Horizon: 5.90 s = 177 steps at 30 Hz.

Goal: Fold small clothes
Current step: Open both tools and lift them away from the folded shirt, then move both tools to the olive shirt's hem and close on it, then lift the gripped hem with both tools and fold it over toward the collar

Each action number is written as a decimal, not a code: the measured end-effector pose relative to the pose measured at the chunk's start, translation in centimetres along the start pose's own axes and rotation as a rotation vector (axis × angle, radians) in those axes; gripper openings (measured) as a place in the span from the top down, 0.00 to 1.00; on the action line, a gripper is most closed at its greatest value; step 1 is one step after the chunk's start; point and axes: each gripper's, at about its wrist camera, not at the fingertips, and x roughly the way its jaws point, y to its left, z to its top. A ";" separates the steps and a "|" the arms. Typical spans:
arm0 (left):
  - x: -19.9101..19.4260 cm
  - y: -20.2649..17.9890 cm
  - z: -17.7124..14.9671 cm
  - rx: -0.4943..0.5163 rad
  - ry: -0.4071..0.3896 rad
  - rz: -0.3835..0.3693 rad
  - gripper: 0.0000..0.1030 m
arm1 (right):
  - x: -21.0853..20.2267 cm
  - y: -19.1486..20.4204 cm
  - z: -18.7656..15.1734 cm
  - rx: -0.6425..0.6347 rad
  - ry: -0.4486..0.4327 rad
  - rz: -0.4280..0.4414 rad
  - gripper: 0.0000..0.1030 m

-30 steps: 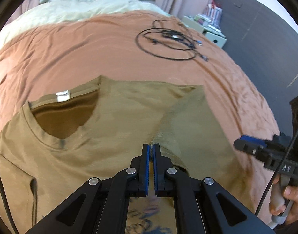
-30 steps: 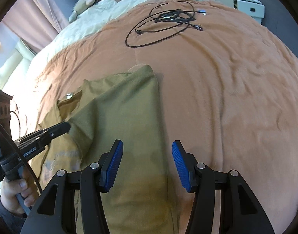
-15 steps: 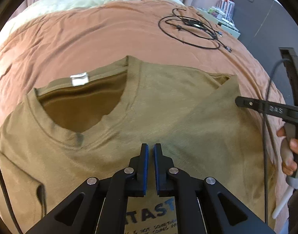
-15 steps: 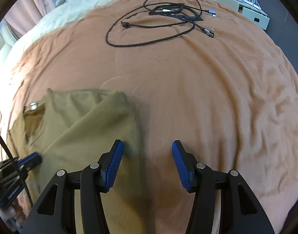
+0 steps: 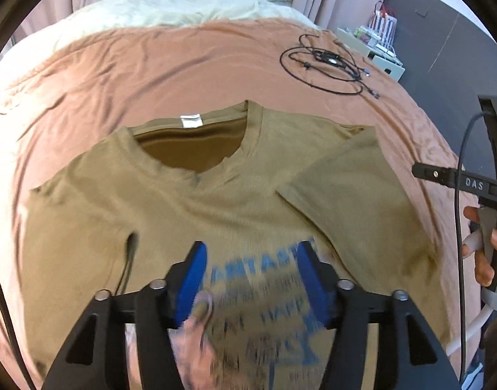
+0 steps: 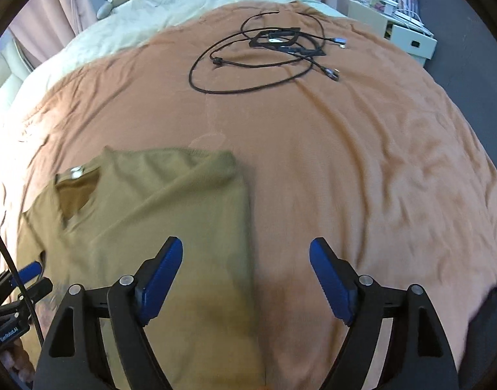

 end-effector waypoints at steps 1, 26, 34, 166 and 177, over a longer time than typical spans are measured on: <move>-1.1 0.0 -0.6 -0.003 -0.006 -0.002 0.30 | -0.8 -0.1 -0.8 0.007 -0.002 0.006 0.17; -19.9 1.6 -18.4 -0.031 -0.143 0.047 0.01 | -22.2 -0.4 -21.9 -0.029 -0.142 0.041 0.00; -23.4 3.2 -25.1 -0.059 -0.185 0.047 0.01 | -25.4 -1.7 -27.6 -0.027 -0.171 0.041 0.00; -48.3 17.0 -56.3 -0.630 -0.570 -0.302 0.96 | -35.7 -13.3 -53.0 0.293 -0.412 0.692 1.00; -45.9 18.9 -47.1 -0.606 -0.560 -0.270 0.96 | -31.7 -13.1 -43.6 0.232 -0.395 0.660 1.00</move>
